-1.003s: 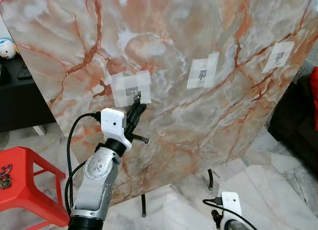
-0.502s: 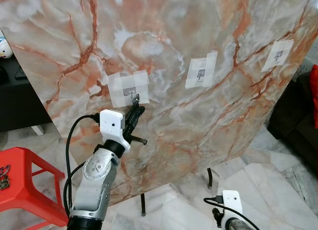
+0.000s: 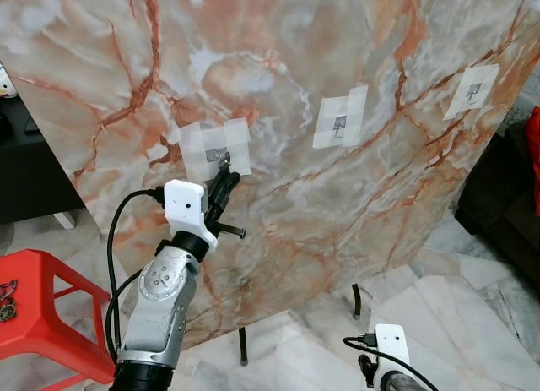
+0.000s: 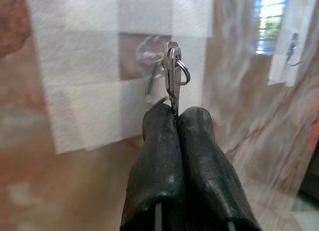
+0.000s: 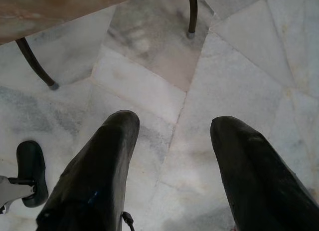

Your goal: Hang keys on a hook

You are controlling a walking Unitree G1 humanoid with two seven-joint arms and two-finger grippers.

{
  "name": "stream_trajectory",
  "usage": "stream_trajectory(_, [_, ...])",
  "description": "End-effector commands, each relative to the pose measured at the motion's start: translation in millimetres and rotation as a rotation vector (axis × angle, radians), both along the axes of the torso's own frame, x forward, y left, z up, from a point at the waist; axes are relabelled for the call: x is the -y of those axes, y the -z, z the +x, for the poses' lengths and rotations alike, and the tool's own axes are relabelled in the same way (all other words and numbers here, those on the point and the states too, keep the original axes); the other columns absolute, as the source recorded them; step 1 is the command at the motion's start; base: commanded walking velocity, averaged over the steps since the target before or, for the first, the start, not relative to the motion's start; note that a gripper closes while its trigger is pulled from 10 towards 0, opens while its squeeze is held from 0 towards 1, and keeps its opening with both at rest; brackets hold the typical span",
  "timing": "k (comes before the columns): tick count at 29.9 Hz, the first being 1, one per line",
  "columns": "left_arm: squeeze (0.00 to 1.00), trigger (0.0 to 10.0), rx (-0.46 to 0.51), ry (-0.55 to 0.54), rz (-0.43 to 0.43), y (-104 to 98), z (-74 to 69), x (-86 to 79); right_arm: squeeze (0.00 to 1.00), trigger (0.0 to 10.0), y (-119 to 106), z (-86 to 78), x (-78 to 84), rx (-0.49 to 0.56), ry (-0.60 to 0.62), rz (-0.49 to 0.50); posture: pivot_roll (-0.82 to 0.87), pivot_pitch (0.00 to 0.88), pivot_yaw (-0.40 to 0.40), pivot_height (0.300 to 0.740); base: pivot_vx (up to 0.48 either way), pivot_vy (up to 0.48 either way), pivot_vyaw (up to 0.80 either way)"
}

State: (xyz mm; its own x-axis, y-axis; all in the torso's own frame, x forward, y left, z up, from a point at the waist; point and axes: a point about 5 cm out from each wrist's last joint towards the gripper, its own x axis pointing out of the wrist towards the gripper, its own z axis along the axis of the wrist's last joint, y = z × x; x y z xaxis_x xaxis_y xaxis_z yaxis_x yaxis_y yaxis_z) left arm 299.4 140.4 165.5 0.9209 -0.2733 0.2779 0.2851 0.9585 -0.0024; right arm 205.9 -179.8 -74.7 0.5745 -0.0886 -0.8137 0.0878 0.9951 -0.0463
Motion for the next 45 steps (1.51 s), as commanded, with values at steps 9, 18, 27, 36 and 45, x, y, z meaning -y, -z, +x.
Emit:
stream_trajectory(9, [0.0, 10.0, -0.083, 0.002, -0.078, 16, -3.7, -8.4, 0.0, 10.0, -9, 18.8, -23.7, 0.017, -0.016, 0.008, 0.11, 0.084, -0.087, 0.74, 0.0, 0.0, 0.0])
stream_trajectory(18, [0.0, 10.0, -0.085, 0.011, -0.116, 16, -5.5, -8.1, 0.0, 10.0, -5, 12.2, -12.5, 0.009, -0.009, -0.001, 0.11, 0.086, -0.089, 0.74, 0.0, 0.0, 0.0])
stream_trajectory(27, [0.0, 10.0, -0.121, 0.063, -0.104, 18, -4.7, -4.7, 0.0, 10.0, -5, 11.2, -11.8, 0.008, -0.006, 0.001, 0.11, 0.09, -0.085, 0.74, 0.0, 0.0, 0.0])
stream_trajectory(36, [0.0, 10.0, -0.21, 0.14, -0.059, 35, -14.0, 3.2, 0.0, 10.0, -5, 10.7, -13.1, 0.007, -0.004, 0.004, 0.11, 0.098, -0.077, 0.74, 0.0, 0.0, 0.0])
stream_trajectory(45, [0.0, 10.0, -0.193, 0.129, -0.048, 30, -11.3, 1.2, 0.0, 10.0, -4, 10.5, -13.5, 0.008, -0.002, 0.007, 0.11, 0.098, -0.077, 0.74, 0.0, 0.0, 0.0])
